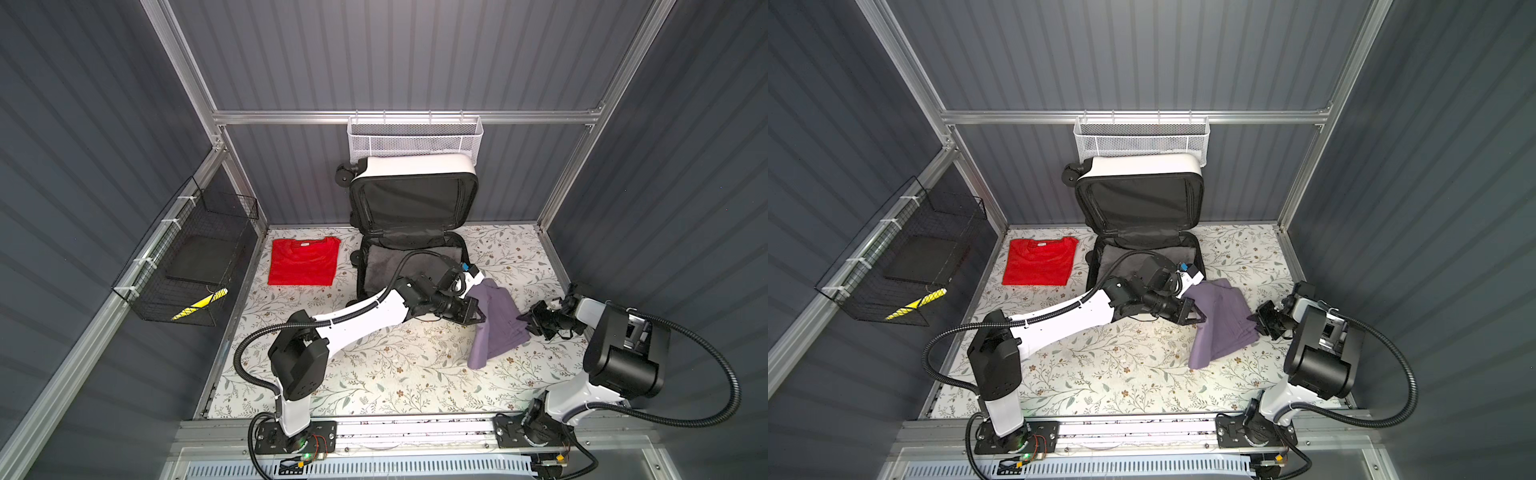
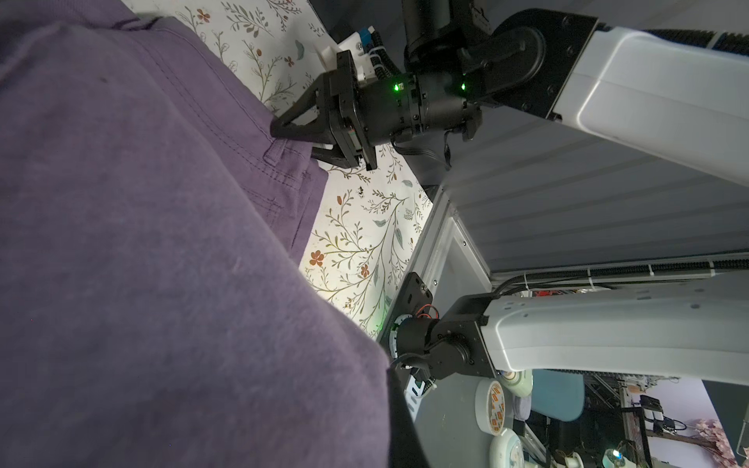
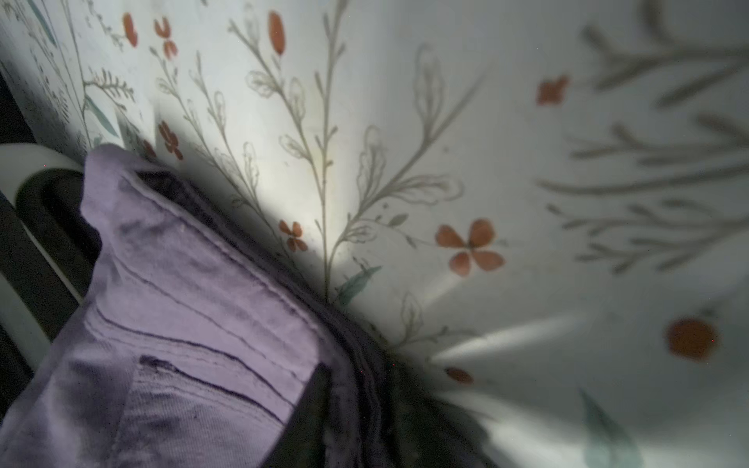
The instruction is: Pack the luggage
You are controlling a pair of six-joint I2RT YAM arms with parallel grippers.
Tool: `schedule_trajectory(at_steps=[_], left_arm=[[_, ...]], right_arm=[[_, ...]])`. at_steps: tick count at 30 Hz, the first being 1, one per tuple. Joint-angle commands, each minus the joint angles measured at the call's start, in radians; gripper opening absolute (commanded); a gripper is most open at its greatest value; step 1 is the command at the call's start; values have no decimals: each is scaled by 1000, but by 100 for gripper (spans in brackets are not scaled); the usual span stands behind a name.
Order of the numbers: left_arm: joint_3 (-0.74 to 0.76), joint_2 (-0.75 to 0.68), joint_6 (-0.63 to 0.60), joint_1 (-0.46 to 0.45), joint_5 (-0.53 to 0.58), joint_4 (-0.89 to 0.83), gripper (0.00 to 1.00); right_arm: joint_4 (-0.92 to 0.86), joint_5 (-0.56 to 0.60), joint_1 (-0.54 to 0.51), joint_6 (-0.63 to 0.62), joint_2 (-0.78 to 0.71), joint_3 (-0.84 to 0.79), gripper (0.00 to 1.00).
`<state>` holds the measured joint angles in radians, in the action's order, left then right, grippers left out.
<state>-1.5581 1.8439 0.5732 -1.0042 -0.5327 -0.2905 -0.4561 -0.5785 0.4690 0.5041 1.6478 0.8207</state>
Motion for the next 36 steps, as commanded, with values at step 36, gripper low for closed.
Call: schedule_trajectory(at_steps=[36], left_arm=[[-523, 84, -246, 497, -158, -421, 0]], right_arm=[[44, 85, -294, 483, -466, 233, 0]])
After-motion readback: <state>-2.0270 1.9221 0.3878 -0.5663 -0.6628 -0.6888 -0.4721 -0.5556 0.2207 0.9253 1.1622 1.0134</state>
